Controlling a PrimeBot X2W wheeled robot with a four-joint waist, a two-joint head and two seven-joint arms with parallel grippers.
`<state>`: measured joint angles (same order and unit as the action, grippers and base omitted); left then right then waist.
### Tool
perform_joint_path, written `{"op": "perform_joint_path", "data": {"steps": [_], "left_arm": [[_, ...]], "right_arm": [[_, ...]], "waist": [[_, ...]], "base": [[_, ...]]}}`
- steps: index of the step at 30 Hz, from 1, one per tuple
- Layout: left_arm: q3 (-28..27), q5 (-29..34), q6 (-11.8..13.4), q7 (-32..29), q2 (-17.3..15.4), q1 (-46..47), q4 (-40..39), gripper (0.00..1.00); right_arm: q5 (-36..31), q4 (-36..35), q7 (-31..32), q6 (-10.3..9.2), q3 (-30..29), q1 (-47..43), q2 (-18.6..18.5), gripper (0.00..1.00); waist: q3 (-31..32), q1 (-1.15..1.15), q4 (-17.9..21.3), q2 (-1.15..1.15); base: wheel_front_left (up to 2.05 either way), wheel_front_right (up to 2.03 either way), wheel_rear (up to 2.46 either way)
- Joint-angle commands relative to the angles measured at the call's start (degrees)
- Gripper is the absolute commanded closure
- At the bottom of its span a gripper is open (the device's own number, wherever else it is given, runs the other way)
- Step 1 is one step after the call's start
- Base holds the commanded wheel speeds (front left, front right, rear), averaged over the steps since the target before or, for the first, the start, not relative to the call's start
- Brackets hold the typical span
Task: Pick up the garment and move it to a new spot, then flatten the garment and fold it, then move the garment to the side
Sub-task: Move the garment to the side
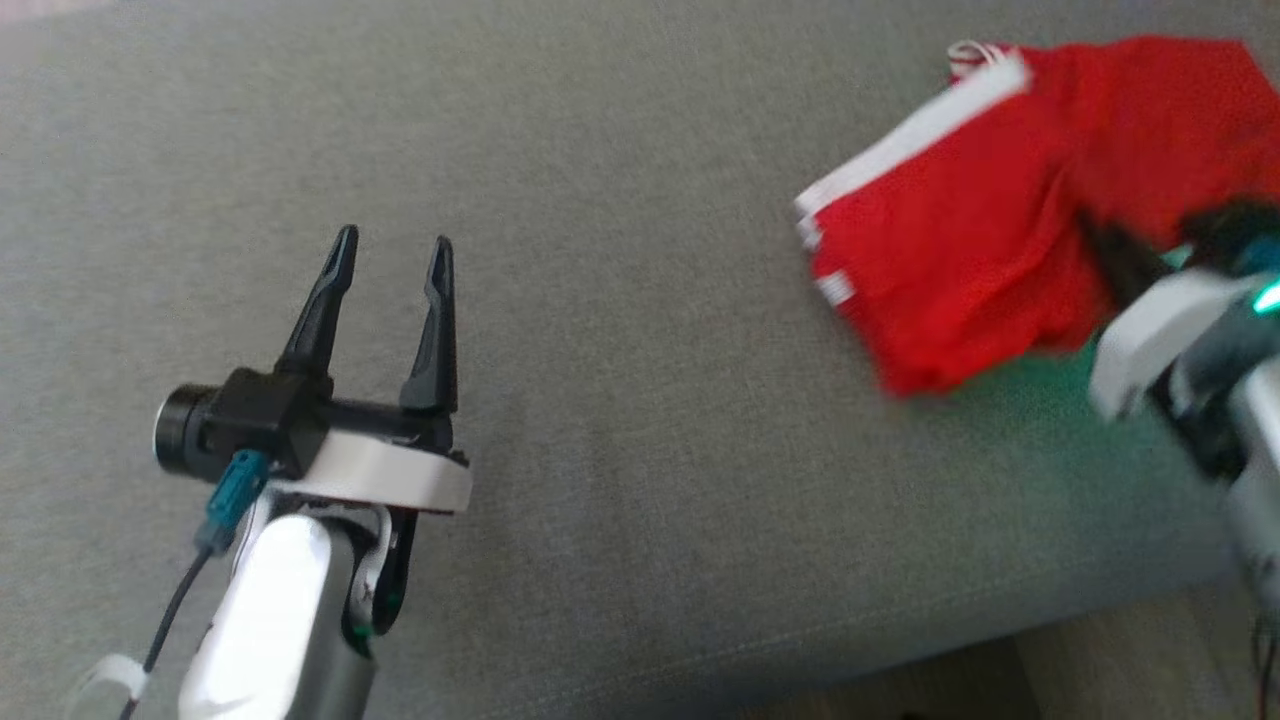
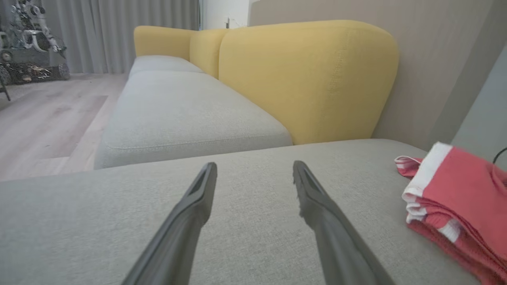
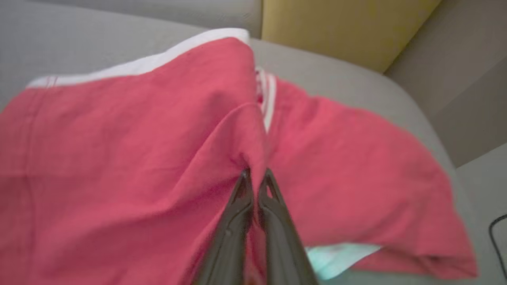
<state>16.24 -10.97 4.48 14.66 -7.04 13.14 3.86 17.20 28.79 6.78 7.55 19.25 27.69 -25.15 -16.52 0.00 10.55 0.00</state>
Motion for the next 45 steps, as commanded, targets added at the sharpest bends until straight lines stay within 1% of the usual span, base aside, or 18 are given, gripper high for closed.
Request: {"op": "perform_joint_path", "data": {"steps": [1,3,4,8,14,19,27,28,29,30,31,35,39,42,45], "left_arm": [[-1.1,0.8,-0.2,0.3,-1.0,2.5,-1.7,0.00],[-0.6,1.1,-0.5,0.3,-1.0,3.4,-1.6,0.00],[-0.2,1.3,-0.7,0.2,-1.1,4.1,-1.5,0.00],[0.2,1.7,-0.9,0.1,-1.4,5.4,-1.7,0.00],[0.4,2.1,-1.3,-0.3,-2.4,7.3,-2.0,0.00],[0.8,2.6,-1.7,-0.9,-3.0,9.2,-2.5,0.00],[1.7,2.6,-2.3,-0.9,-3.1,11.3,-2.4,0.00],[1.7,2.5,-2.4,-0.9,-3.2,11.5,-2.3,0.00],[1.8,2.5,-2.4,-0.8,-3.2,11.6,-2.2,0.00],[1.8,2.4,-2.4,-0.8,-3.1,11.7,-2.1,0.00],[1.7,2.3,-2.4,-0.7,-3.1,11.7,-2.0,0.00],[1.4,1.7,-2.1,-0.4,-3.1,11.0,-1.1,0.00],[1.0,1.1,-1.7,-0.1,-2.9,9.4,-0.3,0.00],[0.7,0.6,-1.1,0.0,-2.6,7.7,0.0,0.00],[0.2,0.1,-0.6,0.2,-2.4,5.9,0.2,0.00]], "right_arm": [[0.7,-1.4,-0.8,-0.06,-1.1,3.6,-2.2,1.00],[0.8,0.0,-0.9,-0.06,-2.8,5.9,-3.3,1.00],[1.3,1.3,-1.0,-0.06,-4.8,7.4,-4.1,1.00],[1.2,3.5,-1.7,-0.06,-8.5,9.4,-6.5,1.00],[1.1,6.2,-3.1,-0.06,-11.8,12.4,-8.8,1.00],[2.4,9.0,-4.1,-0.06,-13.3,15.5,-8.5,1.00],[1.2,14.6,-4.6,-0.06,-15.6,17.6,-6.9,1.00],[1.0,15.4,-4.8,-0.06,-16.0,17.6,-6.6,0.88],[0.9,16.2,-5.0,-0.06,-16.6,17.7,-6.2,0.56],[0.6,16.9,-5.2,-0.06,-16.9,17.7,-5.8,0.13],[0.3,17.3,-5.6,-0.06,-17.2,17.7,-5.5,0.00],[-0.7,19.3,-6.7,-0.06,-19.6,16.9,-4.2,0.00],[-2.5,18.3,-8.1,-0.06,-22.1,14.8,-2.9,0.00],[-3.8,14.1,-9.3,-0.06,-23.0,11.8,-0.7,0.00],[-5.1,7.7,-9.5,-0.06,-23.8,7.6,2.0,0.00]], "waist": [[-3.1,0.00,2.3,0.00],[-4.4,0.00,2.5,0.00],[-5.4,0.00,2.6,0.00],[-7.6,0.00,2.9,0.00],[-10.4,0.00,3.7,0.00],[-12.8,0.00,4.1,0.00],[-15.0,0.00,3.4,0.00],[-15.1,0.00,3.3,0.00],[-15.2,0.00,3.2,0.00],[-15.2,0.00,3.1,0.00],[-15.1,0.00,3.1,0.00],[-13.6,0.00,3.0,0.00],[-10.6,0.00,2.8,0.00],[-7.7,0.00,2.6,0.00],[-4.9,0.00,2.0,0.00]], "base": [[0.00,0.00,0.00],[0.00,0.00,0.00],[0.00,0.00,0.00],[0.00,0.00,0.00],[0.00,0.00,0.00],[0.00,0.00,0.00],[0.00,0.00,0.00],[0.00,0.00,0.00],[0.00,0.00,0.00],[0.00,0.00,0.00],[0.00,0.00,0.00],[0.00,0.00,0.00],[0.00,0.00,0.00],[0.00,0.00,0.00],[0.00,0.00,0.00]]}}
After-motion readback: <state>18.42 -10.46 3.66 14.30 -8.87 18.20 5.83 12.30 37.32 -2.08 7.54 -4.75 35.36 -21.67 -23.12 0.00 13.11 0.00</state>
